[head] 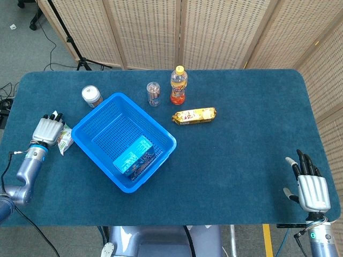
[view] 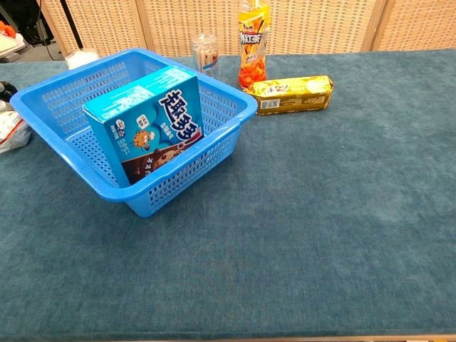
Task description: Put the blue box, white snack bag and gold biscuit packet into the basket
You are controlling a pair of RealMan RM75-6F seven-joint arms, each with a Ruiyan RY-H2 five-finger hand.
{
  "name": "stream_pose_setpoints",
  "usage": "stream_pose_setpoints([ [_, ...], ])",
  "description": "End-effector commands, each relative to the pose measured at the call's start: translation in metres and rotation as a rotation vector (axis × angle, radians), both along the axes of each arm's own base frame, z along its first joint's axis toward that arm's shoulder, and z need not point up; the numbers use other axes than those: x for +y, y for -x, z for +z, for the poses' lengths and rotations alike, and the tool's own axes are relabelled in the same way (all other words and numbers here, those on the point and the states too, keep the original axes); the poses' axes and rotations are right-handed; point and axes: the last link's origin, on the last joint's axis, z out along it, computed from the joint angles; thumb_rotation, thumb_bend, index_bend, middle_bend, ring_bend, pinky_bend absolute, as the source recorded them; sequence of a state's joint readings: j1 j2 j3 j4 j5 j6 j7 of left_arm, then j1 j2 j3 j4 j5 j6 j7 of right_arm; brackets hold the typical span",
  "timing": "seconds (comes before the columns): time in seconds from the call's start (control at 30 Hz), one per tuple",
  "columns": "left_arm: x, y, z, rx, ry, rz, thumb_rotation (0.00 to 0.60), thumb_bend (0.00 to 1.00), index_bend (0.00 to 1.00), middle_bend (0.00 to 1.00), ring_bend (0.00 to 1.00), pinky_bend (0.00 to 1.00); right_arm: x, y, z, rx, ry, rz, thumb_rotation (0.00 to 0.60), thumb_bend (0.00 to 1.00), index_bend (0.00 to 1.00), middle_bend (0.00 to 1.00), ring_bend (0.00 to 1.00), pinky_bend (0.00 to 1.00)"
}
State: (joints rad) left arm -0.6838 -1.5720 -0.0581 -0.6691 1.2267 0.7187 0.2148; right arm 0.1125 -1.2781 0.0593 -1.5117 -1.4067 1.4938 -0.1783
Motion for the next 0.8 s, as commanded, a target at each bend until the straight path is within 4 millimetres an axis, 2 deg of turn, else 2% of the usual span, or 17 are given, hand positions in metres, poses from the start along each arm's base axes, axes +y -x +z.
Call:
stream_pose_setpoints([
  [0.03,-0.005,-0.001,-0.010,-0.005,-0.029,-0.055,0.600,0.40,0.68,0.32,0.31,0.33,0.000,0.000,0.001,-0.003,0.002,-0.001,0.600,0.18,0.18,0.00,0.00,0.22],
  [0.2,-0.007,-0.003,-0.007,-0.003,-0.064,-0.118,0.600,0.42,0.78,0.41,0.38,0.38,0.001,-0.001,0.002,-0.011,0.006,0.002,0.600,0.18,0.18,0.00,0.00,0.22],
  [0.3,-0.005,-0.004,0.001,-0.013,-0.086,-0.143,0.600,0.42,0.80,0.43,0.40,0.39,0.001,-0.002,0.003,-0.018,0.007,0.003,0.600,0.18,0.18,0.00,0.00,0.22],
  [0.53,-0.004,-0.012,0.027,-0.016,-0.147,-0.211,0.600,0.42,0.83,0.46,0.43,0.41,0.001,-0.002,0.006,-0.029,0.011,0.001,0.600,0.18,0.18,0.00,0.00,0.22],
  [0.8,-0.013,-0.028,0.062,-0.003,-0.192,-0.300,0.600,0.42,0.84,0.47,0.45,0.42,0.003,-0.002,0.012,-0.050,0.025,-0.001,0.600,0.18,0.18,0.00,0.00,0.22],
])
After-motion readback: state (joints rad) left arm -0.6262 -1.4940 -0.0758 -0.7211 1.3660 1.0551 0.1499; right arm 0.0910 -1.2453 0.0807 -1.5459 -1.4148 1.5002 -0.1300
